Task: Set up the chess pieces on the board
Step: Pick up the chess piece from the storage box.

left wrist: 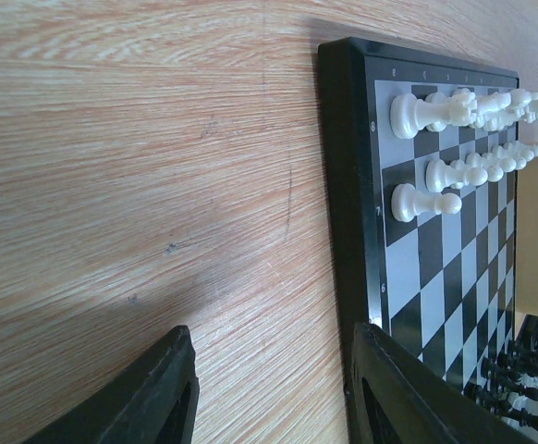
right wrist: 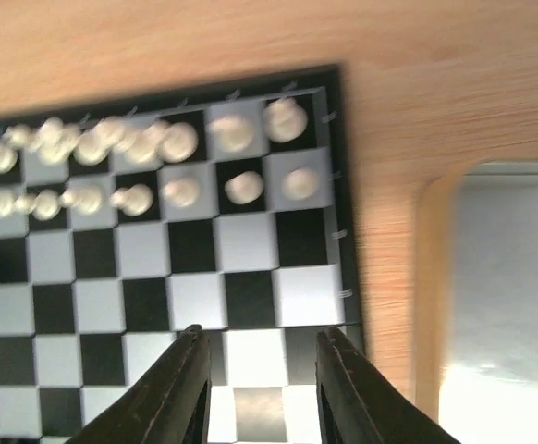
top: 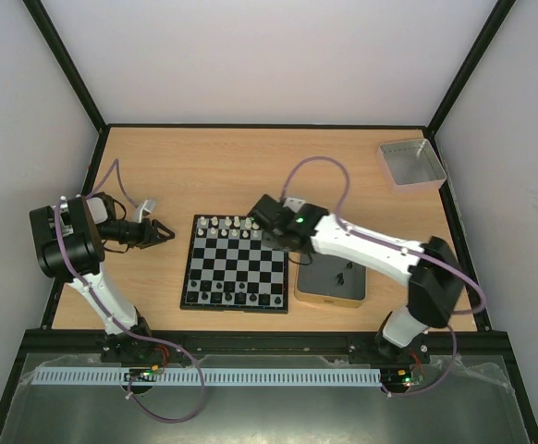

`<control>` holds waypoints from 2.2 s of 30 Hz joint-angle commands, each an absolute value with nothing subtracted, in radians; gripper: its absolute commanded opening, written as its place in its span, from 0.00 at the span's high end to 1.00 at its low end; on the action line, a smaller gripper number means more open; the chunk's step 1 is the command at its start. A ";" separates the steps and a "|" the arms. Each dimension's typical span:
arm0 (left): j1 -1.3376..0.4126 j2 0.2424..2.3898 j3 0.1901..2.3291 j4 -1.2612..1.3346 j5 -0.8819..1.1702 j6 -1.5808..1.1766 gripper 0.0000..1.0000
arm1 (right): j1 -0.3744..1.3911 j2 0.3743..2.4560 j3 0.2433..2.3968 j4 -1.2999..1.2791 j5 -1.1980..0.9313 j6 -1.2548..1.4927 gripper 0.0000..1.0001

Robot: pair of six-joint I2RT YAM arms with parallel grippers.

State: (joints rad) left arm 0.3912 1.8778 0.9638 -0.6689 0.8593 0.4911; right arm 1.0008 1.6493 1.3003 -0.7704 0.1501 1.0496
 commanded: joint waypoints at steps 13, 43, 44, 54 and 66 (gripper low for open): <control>0.413 1.959 0.936 -0.617 0.566 0.508 0.52 | 0.649 1.281 0.866 -0.898 0.252 1.197 0.69; 0.403 1.968 0.939 -0.609 0.551 0.494 0.51 | 0.486 1.266 0.670 -0.664 0.064 1.124 0.73; 0.402 1.968 0.938 -0.609 0.551 0.494 0.51 | 0.485 1.264 0.667 -0.663 0.067 1.122 0.73; 0.399 1.970 0.937 -0.609 0.548 0.492 0.51 | 0.476 1.266 0.641 -0.641 0.061 1.110 0.74; 0.398 1.971 0.937 -0.604 0.540 0.487 0.51 | 0.466 1.304 0.628 -0.602 0.054 1.088 0.85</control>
State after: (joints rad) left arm 0.3927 1.8874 0.9707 -0.6777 0.8642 0.4885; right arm 0.4713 1.2964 0.6453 -0.6147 0.0402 1.0981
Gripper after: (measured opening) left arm 0.484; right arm 0.164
